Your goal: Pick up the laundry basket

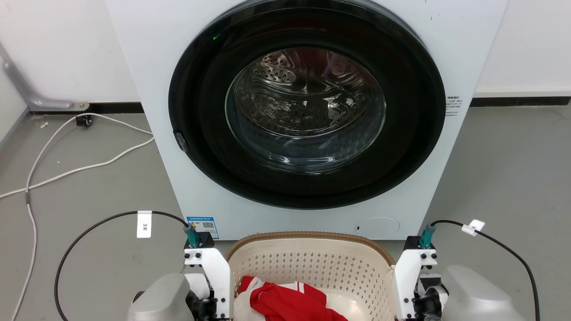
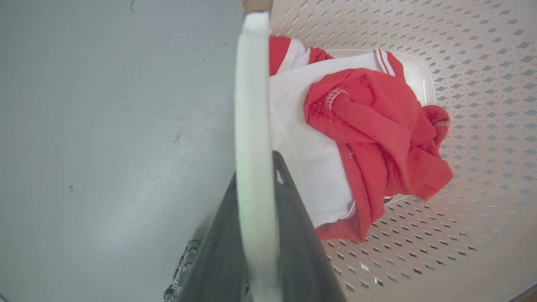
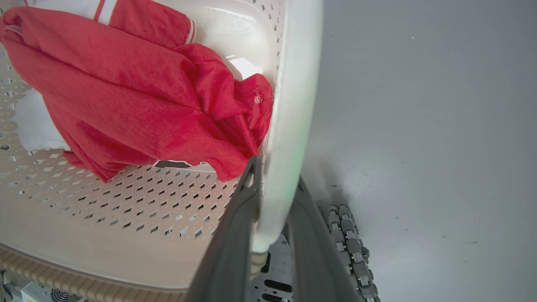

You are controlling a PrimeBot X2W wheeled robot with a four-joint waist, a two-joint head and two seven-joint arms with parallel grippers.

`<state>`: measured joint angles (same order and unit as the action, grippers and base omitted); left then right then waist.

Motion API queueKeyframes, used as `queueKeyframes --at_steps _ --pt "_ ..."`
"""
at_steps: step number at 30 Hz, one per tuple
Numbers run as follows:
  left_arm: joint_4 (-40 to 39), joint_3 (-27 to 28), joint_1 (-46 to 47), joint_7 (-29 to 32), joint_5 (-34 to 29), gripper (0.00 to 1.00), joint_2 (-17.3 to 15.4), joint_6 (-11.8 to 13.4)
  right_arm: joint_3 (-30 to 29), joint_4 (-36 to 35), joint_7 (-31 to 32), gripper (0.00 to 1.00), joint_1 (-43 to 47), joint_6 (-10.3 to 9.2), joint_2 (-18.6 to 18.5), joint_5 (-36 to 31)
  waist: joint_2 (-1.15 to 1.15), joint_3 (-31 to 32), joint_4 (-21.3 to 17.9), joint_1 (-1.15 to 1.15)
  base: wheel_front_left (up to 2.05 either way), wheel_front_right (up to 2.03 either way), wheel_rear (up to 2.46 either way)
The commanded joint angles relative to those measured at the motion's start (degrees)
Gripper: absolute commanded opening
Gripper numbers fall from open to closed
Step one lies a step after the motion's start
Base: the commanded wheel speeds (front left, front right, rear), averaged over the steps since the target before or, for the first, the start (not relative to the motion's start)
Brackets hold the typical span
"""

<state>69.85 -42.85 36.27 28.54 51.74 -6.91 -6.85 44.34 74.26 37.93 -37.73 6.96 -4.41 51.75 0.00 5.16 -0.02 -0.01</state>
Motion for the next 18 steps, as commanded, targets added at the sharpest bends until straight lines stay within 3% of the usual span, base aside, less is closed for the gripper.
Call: queueKeyframes --at_steps 1,18 --pt "-1.38 -0.4 -0.53 -0.25 1.04 0.0 2.68 -1.12 -0.02 -1.09 -0.17 0.0 -0.84 0.96 2.79 0.93 0.0 -0.01 0.01 0.01 0.0 0.0 0.0" --pt "-0.96 -2.54 -0.28 -1.26 2.97 0.0 2.51 -1.12 0.96 -1.0 -1.01 0.0 -1.26 0.96 2.81 1.97 0.0 0.02 -0.15 0.01 0.0 0.0 0.0"
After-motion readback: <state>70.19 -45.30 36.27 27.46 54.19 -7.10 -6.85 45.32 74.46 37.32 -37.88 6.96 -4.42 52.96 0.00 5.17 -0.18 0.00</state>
